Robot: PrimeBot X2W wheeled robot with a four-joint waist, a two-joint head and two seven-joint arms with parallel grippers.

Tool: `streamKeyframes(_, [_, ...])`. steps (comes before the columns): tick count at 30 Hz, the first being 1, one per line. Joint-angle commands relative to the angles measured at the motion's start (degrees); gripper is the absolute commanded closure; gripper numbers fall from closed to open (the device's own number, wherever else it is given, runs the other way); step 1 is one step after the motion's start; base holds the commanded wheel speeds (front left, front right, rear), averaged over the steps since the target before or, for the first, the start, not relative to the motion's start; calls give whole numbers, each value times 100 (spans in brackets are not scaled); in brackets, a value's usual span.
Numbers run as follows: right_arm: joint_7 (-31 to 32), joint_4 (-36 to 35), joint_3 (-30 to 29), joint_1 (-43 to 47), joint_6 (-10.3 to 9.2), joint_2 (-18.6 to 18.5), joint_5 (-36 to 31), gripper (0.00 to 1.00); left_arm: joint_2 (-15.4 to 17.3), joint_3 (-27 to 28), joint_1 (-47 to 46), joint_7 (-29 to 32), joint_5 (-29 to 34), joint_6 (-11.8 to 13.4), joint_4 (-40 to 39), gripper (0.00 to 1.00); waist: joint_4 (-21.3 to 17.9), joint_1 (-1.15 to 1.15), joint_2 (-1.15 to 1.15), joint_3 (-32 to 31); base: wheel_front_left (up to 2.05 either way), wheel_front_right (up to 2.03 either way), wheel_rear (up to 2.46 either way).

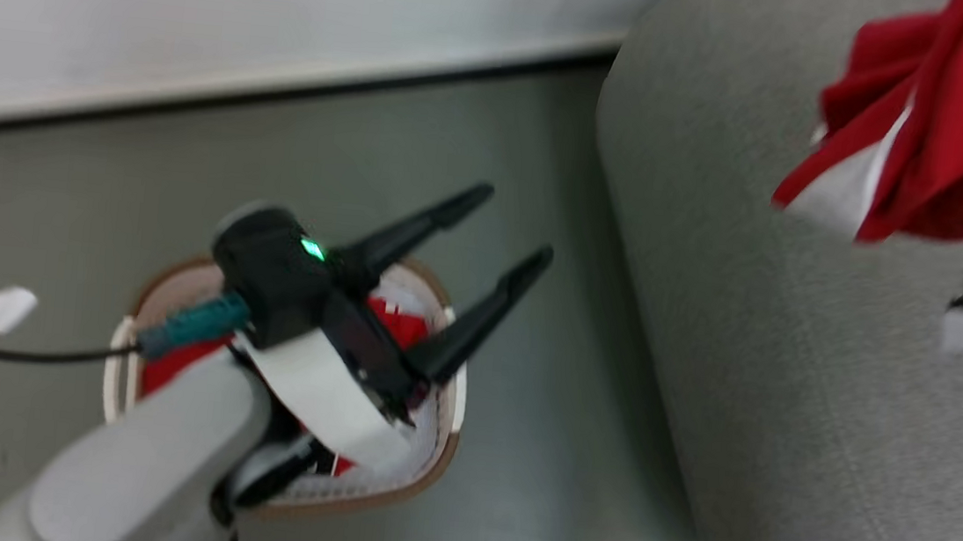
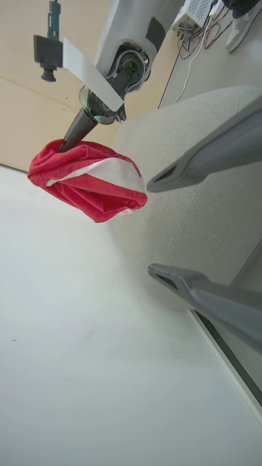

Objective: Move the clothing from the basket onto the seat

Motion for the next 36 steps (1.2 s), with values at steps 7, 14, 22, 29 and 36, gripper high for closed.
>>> streamKeyframes(7, [475, 798, -711, -1734, -14, -326, 59, 100, 380, 244, -904, 42, 189, -90, -200, 0, 592, -2, 0, 2017, 0, 0, 0])
streamKeyframes(14, [1023, 1778, -2064, -2685, -14, -633, -676, 100, 304, 171, -1303, -76, 178, -118, -183, 0, 886, -2, 0, 2304, 0, 0, 0])
streamKeyframes(22, [871, 2445, -3402, -2862, -14, -220, -1804, 0, 209, 18, -1378, -174, 148, -129, -60, 0, 1015, -2, 0, 2196, 0, 0, 0])
streamKeyframes(29, [251, 2758, -3281, -2322, -14, 212, -2386, 0, 354, 32, -924, -299, 18, -56, 218, 0, 771, -2, 0, 1529, 0, 0, 0])
streamKeyframes(36, [24, 2475, -2751, -1290, -14, 363, -2272, 0, 231, 35, -282, -419, -145, 26, 516, 0, 703, -2, 0, 515, 0, 0, 0])
